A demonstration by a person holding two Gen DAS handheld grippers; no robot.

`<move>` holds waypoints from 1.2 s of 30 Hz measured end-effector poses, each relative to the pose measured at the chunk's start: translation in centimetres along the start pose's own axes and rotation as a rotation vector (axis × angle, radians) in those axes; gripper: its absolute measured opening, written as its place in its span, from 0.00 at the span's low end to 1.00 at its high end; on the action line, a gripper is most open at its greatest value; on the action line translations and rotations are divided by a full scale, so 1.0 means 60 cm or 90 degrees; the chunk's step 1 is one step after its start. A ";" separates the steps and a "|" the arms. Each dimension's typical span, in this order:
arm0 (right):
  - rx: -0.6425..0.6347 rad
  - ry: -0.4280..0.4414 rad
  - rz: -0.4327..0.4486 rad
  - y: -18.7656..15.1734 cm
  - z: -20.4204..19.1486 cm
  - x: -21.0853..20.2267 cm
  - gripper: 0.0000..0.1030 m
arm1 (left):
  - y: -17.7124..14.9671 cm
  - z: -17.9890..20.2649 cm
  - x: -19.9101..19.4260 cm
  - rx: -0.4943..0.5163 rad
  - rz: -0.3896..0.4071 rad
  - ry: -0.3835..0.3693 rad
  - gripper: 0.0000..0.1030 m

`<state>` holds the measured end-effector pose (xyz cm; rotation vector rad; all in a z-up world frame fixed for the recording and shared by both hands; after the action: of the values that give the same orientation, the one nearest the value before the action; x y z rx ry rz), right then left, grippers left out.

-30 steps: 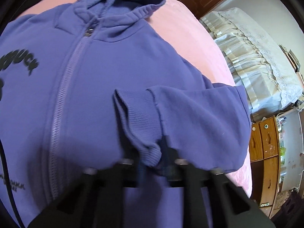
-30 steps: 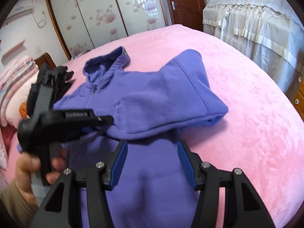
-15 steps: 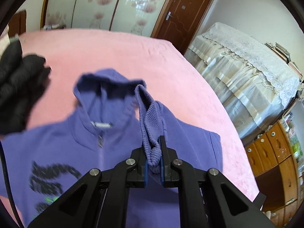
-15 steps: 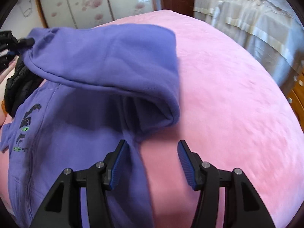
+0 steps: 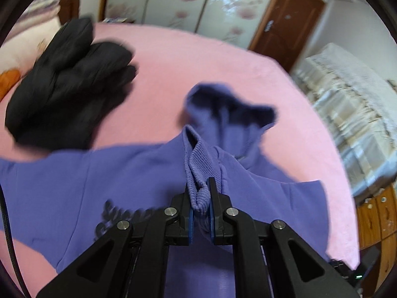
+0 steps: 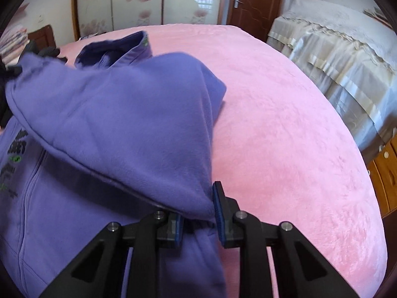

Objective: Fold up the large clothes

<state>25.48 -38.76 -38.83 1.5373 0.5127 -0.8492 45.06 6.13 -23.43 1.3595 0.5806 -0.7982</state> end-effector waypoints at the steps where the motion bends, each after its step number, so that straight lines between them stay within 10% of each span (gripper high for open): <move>1: -0.012 -0.010 0.000 -0.002 -0.006 0.002 0.22 | -0.017 -0.013 0.015 -0.004 -0.011 0.012 0.07; 7: -0.093 -0.058 0.004 -0.013 -0.038 -0.002 0.30 | -0.084 -0.070 0.084 -0.049 -0.053 0.034 0.07; 16: -0.047 0.009 -0.016 -0.029 -0.032 -0.047 0.40 | -0.105 -0.079 0.103 -0.021 -0.059 0.035 0.09; 23: 0.053 0.089 -0.014 -0.004 0.001 -0.108 0.40 | -0.124 -0.095 0.069 0.007 -0.078 0.062 0.41; 29: 0.066 0.101 -0.010 0.028 -0.007 -0.101 0.25 | -0.088 -0.076 -0.016 0.010 0.013 0.041 0.41; 36: 0.019 0.108 -0.006 0.058 -0.091 -0.057 0.20 | -0.059 -0.011 0.031 0.029 -0.001 0.014 0.41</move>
<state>27.12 -33.48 -34.03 1.6444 0.6328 -0.7407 43.52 6.39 -27.15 1.4106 0.5845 -0.8028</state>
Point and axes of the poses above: each gripper's, at about its wrist camera, not at the fingertips, and x roughly the way its jaws point, z to its right, y to its top, the point moved 9 cm from there along x, roughly the way its jaws point, and after that the axes turned 13 degrees about x, right-handed, at the moved point
